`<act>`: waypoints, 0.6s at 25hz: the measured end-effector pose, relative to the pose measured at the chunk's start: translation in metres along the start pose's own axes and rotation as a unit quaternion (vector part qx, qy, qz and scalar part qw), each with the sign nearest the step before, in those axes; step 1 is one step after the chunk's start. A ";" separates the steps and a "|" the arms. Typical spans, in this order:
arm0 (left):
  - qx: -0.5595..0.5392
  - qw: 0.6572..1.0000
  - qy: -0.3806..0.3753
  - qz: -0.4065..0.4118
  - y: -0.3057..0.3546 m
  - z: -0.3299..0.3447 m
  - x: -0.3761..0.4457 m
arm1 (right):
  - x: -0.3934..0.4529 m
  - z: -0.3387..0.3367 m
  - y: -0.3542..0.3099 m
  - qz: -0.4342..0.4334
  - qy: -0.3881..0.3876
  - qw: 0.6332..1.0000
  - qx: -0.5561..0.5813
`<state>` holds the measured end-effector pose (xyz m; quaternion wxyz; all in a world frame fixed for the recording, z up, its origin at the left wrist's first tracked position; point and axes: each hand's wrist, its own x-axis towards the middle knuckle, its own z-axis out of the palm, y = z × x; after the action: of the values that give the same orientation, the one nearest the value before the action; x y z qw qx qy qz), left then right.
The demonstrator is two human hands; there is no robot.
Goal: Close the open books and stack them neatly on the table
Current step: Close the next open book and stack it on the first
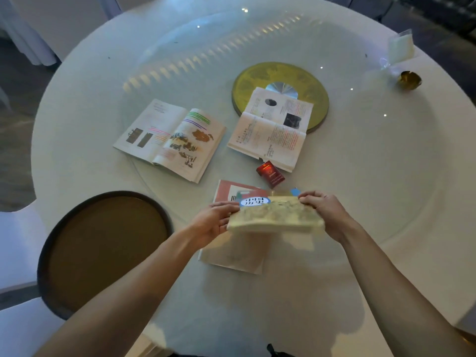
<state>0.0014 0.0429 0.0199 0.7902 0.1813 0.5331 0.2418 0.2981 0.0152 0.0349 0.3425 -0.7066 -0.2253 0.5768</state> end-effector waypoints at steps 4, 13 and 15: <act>0.160 0.985 0.065 0.026 -0.009 -0.026 0.001 | 0.010 0.034 0.031 0.011 0.007 0.999 -0.045; 0.325 0.924 0.189 0.070 -0.050 -0.075 0.041 | 0.028 0.095 0.085 0.039 0.045 0.992 -0.115; 0.383 0.899 0.190 0.095 -0.051 -0.076 0.041 | 0.026 0.102 0.094 0.031 0.048 0.989 -0.140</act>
<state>-0.0463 0.0268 -0.0667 0.5171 0.4704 0.7044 0.1232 0.1980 -0.0057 -0.0623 0.2330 -0.7811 -0.2649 0.5152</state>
